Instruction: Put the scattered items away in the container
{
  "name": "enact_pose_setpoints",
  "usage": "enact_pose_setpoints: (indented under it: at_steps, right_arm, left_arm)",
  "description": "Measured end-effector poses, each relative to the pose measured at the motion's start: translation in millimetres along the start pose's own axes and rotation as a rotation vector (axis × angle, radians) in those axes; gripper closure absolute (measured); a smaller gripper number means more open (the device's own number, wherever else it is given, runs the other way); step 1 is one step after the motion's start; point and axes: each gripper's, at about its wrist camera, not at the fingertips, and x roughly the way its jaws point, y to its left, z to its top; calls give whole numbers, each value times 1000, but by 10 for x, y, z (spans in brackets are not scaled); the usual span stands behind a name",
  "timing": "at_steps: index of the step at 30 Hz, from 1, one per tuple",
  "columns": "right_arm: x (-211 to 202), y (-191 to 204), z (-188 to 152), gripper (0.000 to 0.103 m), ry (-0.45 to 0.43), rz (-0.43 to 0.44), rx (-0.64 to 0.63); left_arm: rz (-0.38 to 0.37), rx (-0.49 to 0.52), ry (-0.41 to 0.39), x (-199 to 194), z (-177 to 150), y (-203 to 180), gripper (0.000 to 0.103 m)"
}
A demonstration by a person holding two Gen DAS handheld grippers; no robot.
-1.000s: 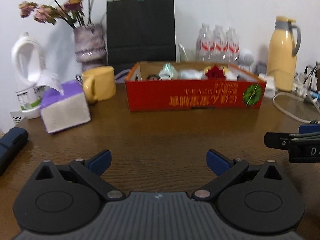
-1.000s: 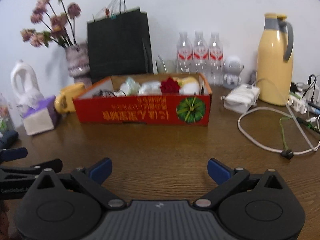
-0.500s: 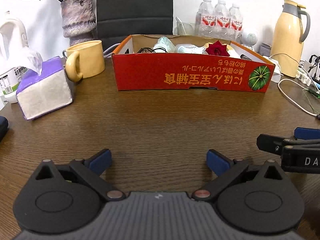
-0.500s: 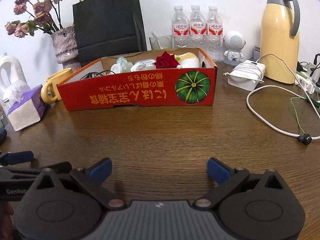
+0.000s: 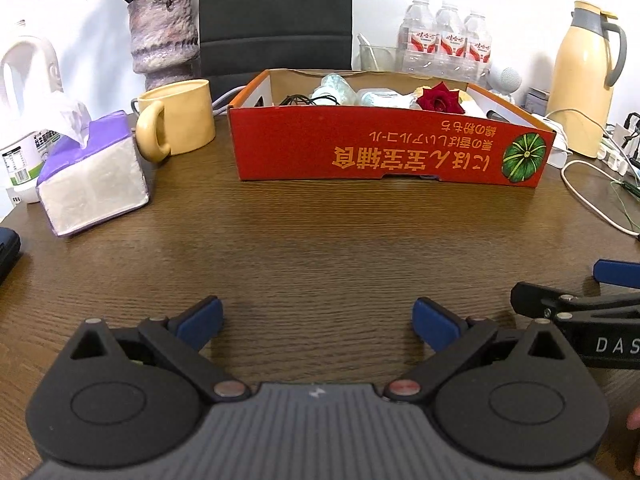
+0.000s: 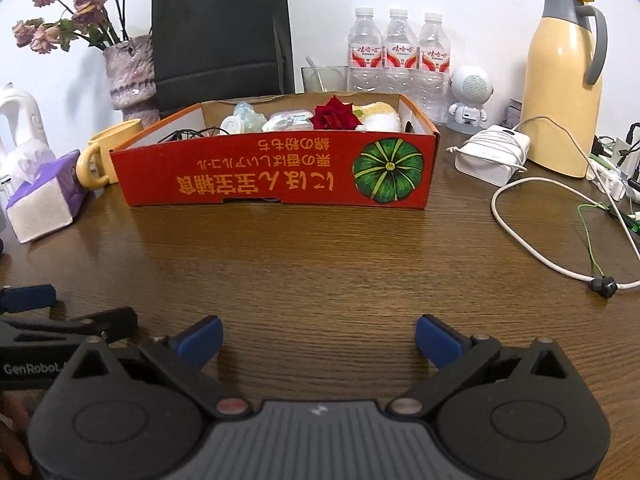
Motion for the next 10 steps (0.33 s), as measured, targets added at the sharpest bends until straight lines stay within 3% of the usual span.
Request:
enact_pose_setpoints:
  at_steps: [10]
  right_arm:
    - [12, 28, -8, 0, 10, -26, -25]
  left_arm:
    - [18, -11, 0, -7, -3, 2, 0]
